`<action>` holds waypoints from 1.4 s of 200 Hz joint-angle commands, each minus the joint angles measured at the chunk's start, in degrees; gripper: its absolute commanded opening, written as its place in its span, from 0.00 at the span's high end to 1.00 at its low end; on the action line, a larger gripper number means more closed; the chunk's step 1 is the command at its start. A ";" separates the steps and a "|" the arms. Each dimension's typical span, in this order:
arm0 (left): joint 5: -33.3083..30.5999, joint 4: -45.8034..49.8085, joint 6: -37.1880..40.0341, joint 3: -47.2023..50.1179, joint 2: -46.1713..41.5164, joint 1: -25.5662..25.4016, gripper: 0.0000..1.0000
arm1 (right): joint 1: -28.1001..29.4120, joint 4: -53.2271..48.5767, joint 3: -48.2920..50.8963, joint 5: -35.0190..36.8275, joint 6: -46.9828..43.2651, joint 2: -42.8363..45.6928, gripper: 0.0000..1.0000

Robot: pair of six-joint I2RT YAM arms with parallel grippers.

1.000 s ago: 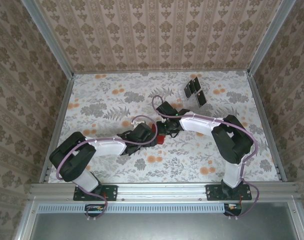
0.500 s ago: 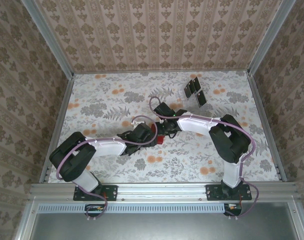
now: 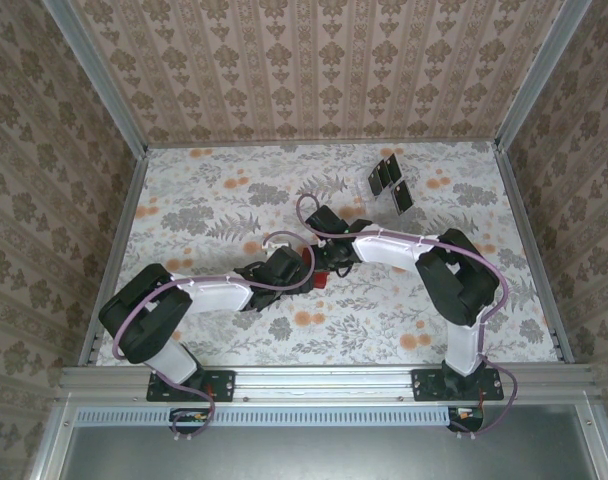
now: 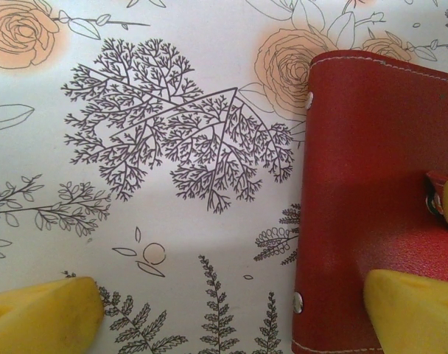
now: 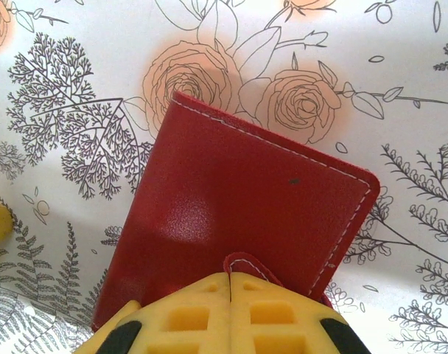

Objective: Put the credit cards into the card holder
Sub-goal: Close the button on the card holder.

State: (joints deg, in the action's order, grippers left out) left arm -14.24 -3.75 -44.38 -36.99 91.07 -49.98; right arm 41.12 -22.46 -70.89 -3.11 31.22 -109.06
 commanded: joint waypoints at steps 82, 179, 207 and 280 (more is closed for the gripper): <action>11.16 -3.31 -3.26 3.79 7.03 0.29 0.00 | 3.31 -1.74 8.08 -1.10 3.82 -6.83 1.00; 9.08 1.58 -2.75 2.16 -1.57 0.47 0.00 | 0.19 -3.38 -7.95 -6.01 4.18 0.26 0.38; 6.45 6.40 -1.01 -0.29 -8.54 1.06 0.00 | -2.80 -0.27 -8.80 -8.75 5.59 5.79 0.07; 0.24 12.62 7.25 -3.16 -29.63 9.84 0.00 | -11.47 1.59 -2.95 -6.35 3.99 23.41 0.00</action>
State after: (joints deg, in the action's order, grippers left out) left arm -10.66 4.80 -42.54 -37.85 67.05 -43.33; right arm 32.51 -21.41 -76.73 -11.03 35.99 -90.37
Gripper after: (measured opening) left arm 0.997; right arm 0.999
